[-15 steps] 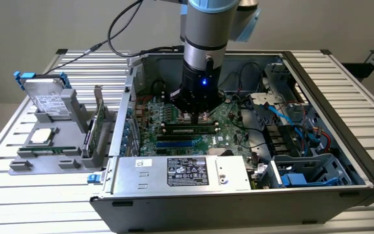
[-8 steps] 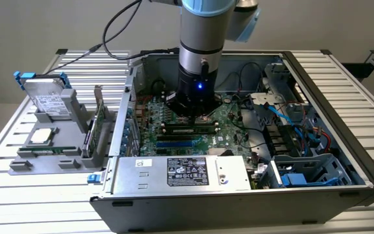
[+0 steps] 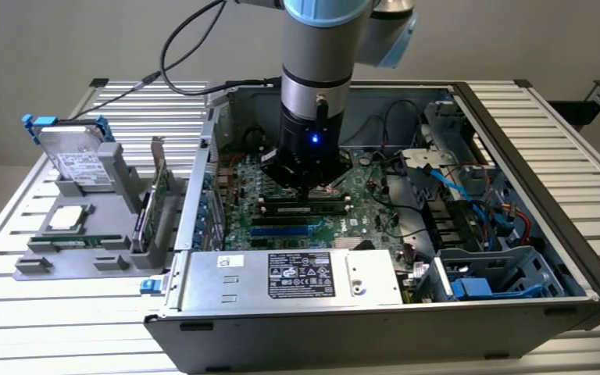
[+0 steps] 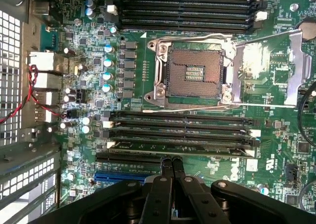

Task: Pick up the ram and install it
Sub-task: 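Press down the ram until it locks into place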

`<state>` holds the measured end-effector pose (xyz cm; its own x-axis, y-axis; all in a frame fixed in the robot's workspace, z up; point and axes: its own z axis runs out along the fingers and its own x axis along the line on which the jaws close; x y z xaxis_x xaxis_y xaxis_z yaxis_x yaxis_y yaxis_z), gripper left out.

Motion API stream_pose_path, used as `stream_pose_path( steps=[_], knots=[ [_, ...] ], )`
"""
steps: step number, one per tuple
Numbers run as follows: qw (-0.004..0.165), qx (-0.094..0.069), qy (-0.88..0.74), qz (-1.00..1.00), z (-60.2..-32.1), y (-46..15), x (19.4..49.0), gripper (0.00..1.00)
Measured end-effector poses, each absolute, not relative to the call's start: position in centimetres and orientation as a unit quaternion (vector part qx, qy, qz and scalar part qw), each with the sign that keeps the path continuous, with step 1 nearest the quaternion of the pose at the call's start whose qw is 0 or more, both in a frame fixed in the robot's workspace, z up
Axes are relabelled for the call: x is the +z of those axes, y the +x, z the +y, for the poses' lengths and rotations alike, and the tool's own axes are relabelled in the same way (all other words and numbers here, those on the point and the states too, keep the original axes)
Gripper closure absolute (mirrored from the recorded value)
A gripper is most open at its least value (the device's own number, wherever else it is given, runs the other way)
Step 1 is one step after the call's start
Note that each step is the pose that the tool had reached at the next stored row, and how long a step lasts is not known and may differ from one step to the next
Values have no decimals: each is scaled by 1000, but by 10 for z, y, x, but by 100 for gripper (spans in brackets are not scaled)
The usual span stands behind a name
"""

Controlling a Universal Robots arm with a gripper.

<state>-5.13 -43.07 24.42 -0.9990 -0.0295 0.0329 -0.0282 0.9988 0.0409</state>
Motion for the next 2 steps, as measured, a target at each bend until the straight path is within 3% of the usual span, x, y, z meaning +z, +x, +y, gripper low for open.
stream_pose_path(
  steps=[2],
  knots=[
    [17, -20, 14, -1000, -431, -51, 244, 90]
  ],
)
